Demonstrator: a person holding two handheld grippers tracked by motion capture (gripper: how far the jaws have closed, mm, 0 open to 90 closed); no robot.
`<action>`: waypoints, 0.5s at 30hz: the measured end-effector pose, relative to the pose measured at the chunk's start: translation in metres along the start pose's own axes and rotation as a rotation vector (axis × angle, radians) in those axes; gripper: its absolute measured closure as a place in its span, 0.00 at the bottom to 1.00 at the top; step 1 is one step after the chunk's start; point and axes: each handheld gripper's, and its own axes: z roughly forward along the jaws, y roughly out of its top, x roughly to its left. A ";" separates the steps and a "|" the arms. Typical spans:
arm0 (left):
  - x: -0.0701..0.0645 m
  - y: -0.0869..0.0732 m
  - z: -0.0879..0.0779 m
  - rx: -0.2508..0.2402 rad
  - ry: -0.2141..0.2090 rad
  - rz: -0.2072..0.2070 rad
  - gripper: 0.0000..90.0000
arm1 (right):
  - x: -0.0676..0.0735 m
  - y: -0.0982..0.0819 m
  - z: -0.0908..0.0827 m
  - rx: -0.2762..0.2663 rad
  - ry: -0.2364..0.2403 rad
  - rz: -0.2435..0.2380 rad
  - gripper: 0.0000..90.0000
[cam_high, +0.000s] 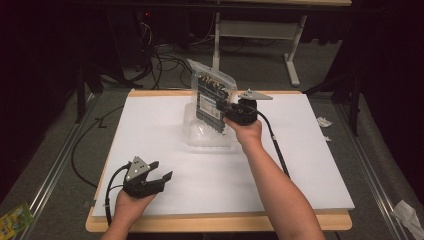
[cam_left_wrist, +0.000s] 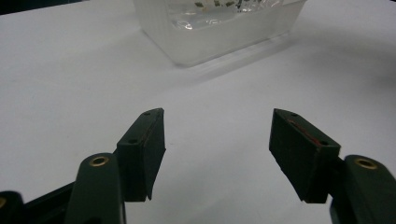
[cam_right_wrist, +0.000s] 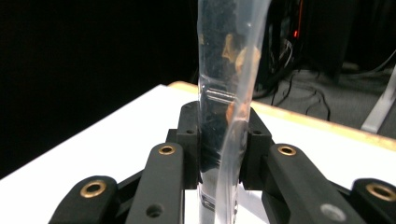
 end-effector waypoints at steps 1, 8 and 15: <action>0.000 0.000 0.000 0.000 0.000 0.000 0.40 | 0.000 0.000 0.000 0.000 0.000 0.000 0.84; 0.000 0.000 0.001 0.009 -0.004 0.008 0.40 | -0.002 -0.005 0.005 0.022 0.002 0.021 0.83; 0.000 0.000 0.000 0.007 -0.008 0.008 0.41 | -0.006 -0.004 0.003 0.058 -0.032 0.032 0.70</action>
